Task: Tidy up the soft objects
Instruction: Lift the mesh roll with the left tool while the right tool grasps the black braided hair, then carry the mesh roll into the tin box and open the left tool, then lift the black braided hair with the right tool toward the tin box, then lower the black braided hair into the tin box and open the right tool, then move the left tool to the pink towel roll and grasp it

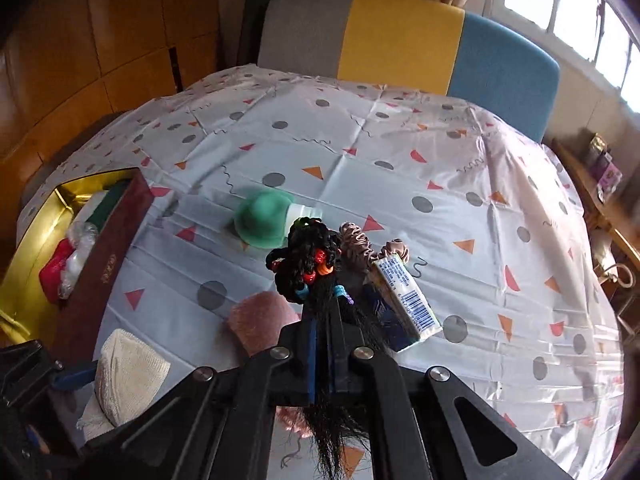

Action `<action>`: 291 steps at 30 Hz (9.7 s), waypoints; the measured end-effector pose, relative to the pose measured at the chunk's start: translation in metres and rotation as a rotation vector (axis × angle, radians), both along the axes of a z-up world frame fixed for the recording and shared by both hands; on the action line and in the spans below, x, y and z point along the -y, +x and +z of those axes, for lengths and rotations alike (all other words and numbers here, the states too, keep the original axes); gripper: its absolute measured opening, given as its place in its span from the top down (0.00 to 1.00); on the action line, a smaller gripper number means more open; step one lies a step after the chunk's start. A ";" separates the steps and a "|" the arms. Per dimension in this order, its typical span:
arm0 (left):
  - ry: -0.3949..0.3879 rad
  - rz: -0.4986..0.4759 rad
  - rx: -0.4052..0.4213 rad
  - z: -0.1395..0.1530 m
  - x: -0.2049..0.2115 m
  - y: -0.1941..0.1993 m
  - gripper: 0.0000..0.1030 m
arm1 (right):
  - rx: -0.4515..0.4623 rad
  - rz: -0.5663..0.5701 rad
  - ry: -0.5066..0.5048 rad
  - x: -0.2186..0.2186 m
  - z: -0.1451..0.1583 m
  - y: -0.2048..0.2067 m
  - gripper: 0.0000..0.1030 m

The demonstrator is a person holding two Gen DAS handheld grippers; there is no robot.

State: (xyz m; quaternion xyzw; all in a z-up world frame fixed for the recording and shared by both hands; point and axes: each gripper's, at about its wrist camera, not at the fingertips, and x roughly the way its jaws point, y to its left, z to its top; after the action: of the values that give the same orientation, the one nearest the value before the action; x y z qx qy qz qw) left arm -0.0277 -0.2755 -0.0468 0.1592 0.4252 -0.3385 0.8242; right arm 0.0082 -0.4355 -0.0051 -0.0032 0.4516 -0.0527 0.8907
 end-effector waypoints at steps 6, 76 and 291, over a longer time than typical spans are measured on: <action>-0.043 0.021 0.015 0.019 -0.026 -0.010 0.56 | -0.023 0.077 0.108 -0.034 -0.002 -0.046 0.97; -0.092 0.661 -0.026 0.026 -0.268 0.070 0.55 | -0.066 0.096 0.012 -0.081 -0.097 -0.034 0.79; 0.071 0.163 0.166 0.052 -0.038 0.033 0.32 | 0.204 -0.556 0.190 0.076 -0.021 -0.088 0.29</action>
State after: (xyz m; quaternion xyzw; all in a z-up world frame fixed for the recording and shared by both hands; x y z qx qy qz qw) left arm 0.0049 -0.2378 0.0049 0.1809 0.3786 -0.2408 0.8752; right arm -0.0801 -0.5118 -0.0261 0.2092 0.3461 -0.2518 0.8792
